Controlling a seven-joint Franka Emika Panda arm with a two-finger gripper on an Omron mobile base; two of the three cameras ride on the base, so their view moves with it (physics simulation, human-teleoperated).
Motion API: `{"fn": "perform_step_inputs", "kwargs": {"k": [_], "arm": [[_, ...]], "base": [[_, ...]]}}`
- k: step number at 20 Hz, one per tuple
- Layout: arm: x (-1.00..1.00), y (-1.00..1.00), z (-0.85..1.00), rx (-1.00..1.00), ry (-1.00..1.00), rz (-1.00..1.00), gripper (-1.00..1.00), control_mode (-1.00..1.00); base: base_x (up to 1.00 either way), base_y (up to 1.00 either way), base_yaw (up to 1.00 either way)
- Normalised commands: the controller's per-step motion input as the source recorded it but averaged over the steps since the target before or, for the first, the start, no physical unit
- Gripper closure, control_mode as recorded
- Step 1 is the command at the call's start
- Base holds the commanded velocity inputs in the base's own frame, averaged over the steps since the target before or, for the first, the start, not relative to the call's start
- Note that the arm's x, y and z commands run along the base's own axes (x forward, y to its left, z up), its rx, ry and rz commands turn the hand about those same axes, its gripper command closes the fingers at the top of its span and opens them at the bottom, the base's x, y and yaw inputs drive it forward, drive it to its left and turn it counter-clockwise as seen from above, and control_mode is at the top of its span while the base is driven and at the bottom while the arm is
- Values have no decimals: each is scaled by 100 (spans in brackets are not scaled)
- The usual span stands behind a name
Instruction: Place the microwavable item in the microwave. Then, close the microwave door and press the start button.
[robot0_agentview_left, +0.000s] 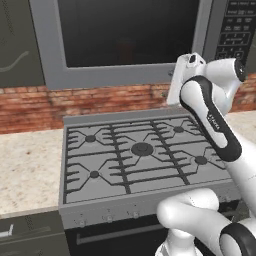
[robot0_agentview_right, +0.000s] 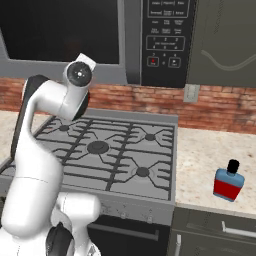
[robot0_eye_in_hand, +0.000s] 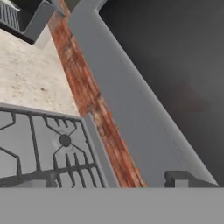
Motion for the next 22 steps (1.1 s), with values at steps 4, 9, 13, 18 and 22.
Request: {"fn": "perform_step_inputs", "kwargs": {"k": [4,9,13,18,22], "arm": [[-87,-100,4,11,-11,1,-100,-100],[-50,-100,5,8,-8,0,-100,-100],[-1,-95,5,3,-9,1,-100,-100],[37,-43,0,0,-11,1,-100,-100],[30,-41,5,0,-9,2,-100,-100]], "base": [[0,0,0],[0,0,0],[0,0,0],[0,0,0],[0,0,0]]}}
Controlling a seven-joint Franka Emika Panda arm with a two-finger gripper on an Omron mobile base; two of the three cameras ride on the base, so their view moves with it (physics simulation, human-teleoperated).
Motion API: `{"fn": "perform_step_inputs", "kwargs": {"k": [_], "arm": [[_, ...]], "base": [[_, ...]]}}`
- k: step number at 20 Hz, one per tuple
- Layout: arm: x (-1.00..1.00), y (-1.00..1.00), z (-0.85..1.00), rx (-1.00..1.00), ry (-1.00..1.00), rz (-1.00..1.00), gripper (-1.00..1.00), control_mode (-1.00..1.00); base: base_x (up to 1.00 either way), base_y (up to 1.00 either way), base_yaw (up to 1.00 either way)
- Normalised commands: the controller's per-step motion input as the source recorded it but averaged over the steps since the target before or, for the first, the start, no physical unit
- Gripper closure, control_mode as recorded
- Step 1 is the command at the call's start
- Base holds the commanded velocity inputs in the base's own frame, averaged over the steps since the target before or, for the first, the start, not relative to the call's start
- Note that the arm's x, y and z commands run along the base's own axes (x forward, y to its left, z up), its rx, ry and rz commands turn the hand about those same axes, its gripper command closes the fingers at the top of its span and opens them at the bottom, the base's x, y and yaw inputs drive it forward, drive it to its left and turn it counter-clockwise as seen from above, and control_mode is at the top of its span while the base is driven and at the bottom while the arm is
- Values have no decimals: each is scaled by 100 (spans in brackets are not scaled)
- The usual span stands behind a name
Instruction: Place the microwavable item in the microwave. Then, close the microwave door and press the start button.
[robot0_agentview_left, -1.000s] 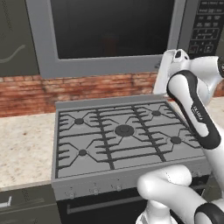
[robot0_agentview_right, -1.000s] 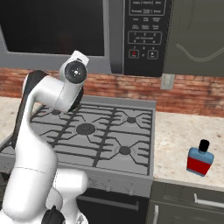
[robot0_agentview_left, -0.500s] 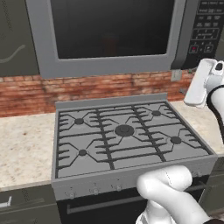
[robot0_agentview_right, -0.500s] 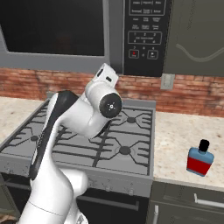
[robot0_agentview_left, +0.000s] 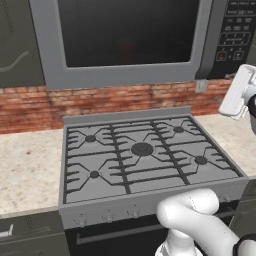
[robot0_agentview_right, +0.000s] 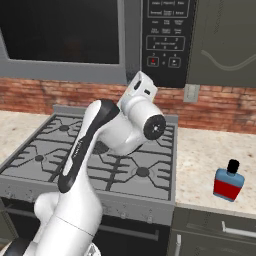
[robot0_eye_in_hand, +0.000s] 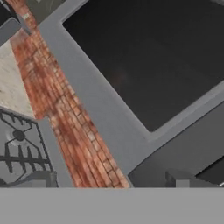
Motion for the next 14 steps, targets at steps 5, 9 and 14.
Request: {"fn": "perform_step_inputs", "kwargs": {"k": [5,9,14], "arm": [[19,-62,35,0,-10,0,-100,-100],[27,-63,34,0,-2,0,-100,-100],[36,-59,5,0,0,0,-100,-100]], "base": [[0,0,0],[0,0,0],[0,0,0]]}}
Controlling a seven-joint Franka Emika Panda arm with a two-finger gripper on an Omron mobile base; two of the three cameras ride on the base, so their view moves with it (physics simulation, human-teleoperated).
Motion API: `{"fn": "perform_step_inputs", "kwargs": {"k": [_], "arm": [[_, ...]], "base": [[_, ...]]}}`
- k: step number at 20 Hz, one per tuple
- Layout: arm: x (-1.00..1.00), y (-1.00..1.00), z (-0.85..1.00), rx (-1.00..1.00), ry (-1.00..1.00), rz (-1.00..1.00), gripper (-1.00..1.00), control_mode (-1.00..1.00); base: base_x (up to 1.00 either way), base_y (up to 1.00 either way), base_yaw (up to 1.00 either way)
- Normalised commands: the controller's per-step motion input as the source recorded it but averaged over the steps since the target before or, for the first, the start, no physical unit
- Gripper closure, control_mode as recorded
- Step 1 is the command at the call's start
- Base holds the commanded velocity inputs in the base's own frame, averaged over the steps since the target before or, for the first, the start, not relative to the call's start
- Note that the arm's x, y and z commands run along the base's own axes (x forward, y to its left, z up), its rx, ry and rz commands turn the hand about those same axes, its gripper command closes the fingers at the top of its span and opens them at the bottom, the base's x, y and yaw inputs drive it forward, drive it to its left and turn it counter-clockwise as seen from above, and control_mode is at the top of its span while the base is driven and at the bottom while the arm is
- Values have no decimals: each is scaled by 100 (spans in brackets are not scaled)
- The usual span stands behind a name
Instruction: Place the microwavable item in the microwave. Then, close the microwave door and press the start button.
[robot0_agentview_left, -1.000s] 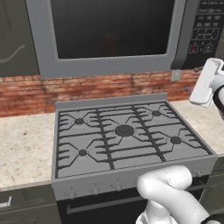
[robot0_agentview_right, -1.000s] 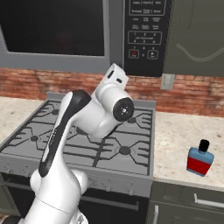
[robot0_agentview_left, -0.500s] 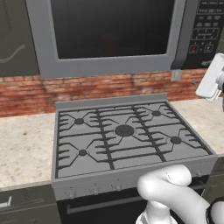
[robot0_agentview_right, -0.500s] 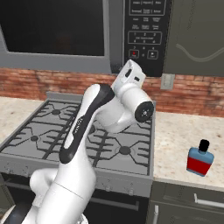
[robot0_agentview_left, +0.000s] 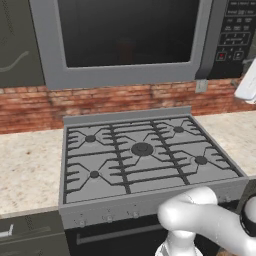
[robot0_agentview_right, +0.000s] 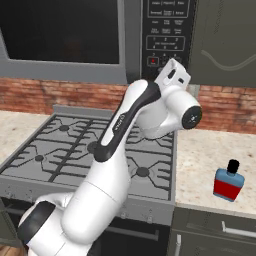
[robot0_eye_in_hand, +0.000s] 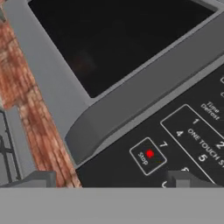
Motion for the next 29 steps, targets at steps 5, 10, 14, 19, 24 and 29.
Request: {"fn": "perform_step_inputs", "kwargs": {"k": [5,10,14,19,24,29], "arm": [[47,-49,0,0,0,0,-100,-100],[66,-22,0,0,0,0,-100,-100],[66,-2,-4,0,0,0,-100,-100],[62,0,-10,0,1,0,-100,-100],[39,3,-24,0,1,0,-100,-100],[4,54,-53,0,0,0,-100,-100]], "base": [[0,0,0],[0,0,0],[0,0,0],[0,0,0],[0,0,0],[0,0,0]]}}
